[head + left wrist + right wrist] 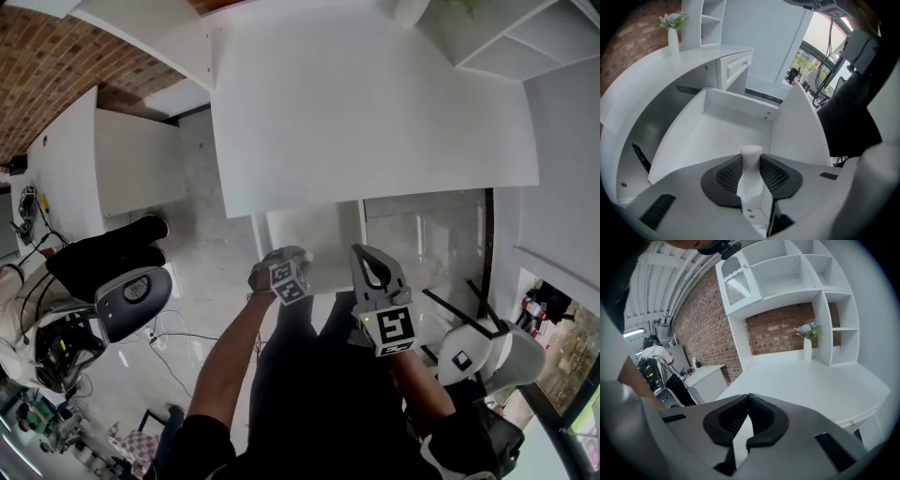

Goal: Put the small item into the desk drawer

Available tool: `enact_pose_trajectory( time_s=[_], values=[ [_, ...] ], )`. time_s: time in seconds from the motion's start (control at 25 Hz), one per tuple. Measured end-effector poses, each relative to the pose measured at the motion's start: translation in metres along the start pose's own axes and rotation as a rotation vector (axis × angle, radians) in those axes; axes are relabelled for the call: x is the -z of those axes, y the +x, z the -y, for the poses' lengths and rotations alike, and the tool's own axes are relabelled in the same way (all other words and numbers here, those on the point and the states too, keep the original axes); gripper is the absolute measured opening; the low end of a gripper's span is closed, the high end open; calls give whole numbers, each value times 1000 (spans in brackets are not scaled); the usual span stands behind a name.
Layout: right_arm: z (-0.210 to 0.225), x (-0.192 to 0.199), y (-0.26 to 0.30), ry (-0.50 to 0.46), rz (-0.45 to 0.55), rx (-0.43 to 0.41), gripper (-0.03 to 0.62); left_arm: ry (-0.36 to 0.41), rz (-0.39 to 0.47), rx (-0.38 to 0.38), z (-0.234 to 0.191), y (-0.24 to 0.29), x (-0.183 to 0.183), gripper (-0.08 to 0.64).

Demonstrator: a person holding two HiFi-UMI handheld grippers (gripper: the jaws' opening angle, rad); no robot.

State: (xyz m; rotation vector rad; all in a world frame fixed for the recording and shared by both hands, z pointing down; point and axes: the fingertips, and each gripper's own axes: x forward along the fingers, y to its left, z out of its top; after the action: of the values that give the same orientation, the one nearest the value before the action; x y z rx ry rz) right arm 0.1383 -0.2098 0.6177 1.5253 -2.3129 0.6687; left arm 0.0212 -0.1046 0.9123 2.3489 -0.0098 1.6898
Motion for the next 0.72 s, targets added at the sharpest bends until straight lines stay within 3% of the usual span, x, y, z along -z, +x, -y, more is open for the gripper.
enact_pose_trajectory(
  time_s=[0.12,0.6,0.72],
  values=[
    [4,10,6,10,-8,2,14,12,-31,1,0,23,6,132],
    [14,56,17,43,-78,10,14,-98,-82,9,-27,60,17,132],
    [17,61,17,50,-84,14,14,-76,-101,12,-28,65,19,132]
  ],
)
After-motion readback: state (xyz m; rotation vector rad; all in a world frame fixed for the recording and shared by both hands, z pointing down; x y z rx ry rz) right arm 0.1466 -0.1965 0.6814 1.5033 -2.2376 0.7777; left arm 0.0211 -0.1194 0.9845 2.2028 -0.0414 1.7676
